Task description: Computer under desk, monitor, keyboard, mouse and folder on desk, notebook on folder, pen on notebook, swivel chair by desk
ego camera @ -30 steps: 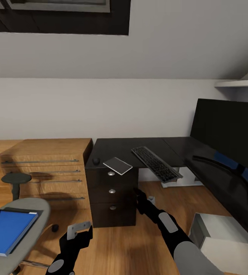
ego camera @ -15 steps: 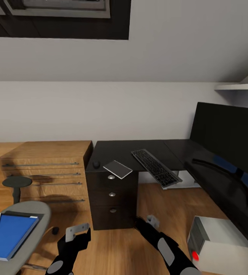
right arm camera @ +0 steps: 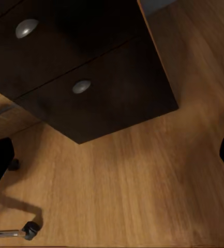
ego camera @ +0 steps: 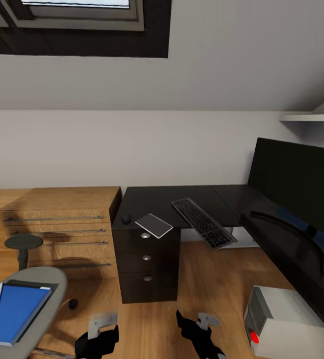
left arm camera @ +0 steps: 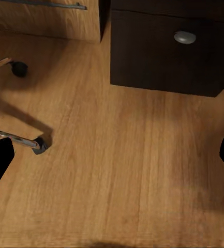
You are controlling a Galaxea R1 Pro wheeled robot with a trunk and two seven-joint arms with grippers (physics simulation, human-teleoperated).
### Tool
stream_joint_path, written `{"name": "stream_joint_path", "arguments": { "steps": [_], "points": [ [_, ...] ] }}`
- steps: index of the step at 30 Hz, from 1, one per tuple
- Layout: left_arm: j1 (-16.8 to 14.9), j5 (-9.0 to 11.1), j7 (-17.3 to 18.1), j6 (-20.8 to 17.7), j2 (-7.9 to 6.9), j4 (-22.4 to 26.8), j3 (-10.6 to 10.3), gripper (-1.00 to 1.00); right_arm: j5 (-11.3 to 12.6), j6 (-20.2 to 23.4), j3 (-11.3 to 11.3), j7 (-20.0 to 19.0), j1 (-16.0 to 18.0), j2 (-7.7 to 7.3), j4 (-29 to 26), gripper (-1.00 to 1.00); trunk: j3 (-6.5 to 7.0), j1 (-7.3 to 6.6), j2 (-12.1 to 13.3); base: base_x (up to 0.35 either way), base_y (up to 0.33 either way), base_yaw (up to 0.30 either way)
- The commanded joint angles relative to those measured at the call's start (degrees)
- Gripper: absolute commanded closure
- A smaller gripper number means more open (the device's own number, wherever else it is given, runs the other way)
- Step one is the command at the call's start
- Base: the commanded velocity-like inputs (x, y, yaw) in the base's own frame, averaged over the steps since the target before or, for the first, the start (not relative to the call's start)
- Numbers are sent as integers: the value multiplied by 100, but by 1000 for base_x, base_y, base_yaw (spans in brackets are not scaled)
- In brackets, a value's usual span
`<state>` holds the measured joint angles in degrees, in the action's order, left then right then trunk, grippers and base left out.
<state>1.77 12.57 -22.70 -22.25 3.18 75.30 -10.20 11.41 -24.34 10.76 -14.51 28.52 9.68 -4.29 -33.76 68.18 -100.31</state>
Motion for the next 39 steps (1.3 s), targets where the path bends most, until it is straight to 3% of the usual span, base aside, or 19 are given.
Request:
{"name": "stream_joint_path", "arguments": {
  "steps": [1,5,8,10,14,24,28,39],
  "points": [
    [-1,56,-45,26,-3,-111,-9,-100,31,-85,29,-51,4,-2,81,-100,14,-23,39,0,0,0],
    [-1,54,-43,362,-7,-553,-9,-100,-120,-267,15,-12,-1,-42,260,-100,86,-111,199,0,0,0],
    [-1,53,-38,927,-9,-967,-9,-100,-321,-400,9,21,-33,-144,339,-100,140,-177,320,0,0,0],
    [-1,51,-37,1598,-3,-1482,-17,-100,-524,-558,6,136,-65,-208,382,-100,176,-221,400,0,0,0],
    [-1,42,1,2255,27,-2546,-68,-100,-634,-636,5,447,-80,-234,426,-100,248,-308,560,0,0,0],
    [-1,47,19,2414,-14,-2915,-13,-100,-692,-675,0,499,-177,-225,440,-100,427,-528,961,0,0,0],
    [-1,45,15,2455,-32,-2931,6,-100,-1059,-695,-26,516,-192,-236,438,-100,499,-616,1122,0,0,0],
    [-1,52,-14,2466,-30,-2929,12,-100,-1183,-707,-30,524,-197,-226,438,-100,697,-858,1563,-22,0,0]
  ]
}}
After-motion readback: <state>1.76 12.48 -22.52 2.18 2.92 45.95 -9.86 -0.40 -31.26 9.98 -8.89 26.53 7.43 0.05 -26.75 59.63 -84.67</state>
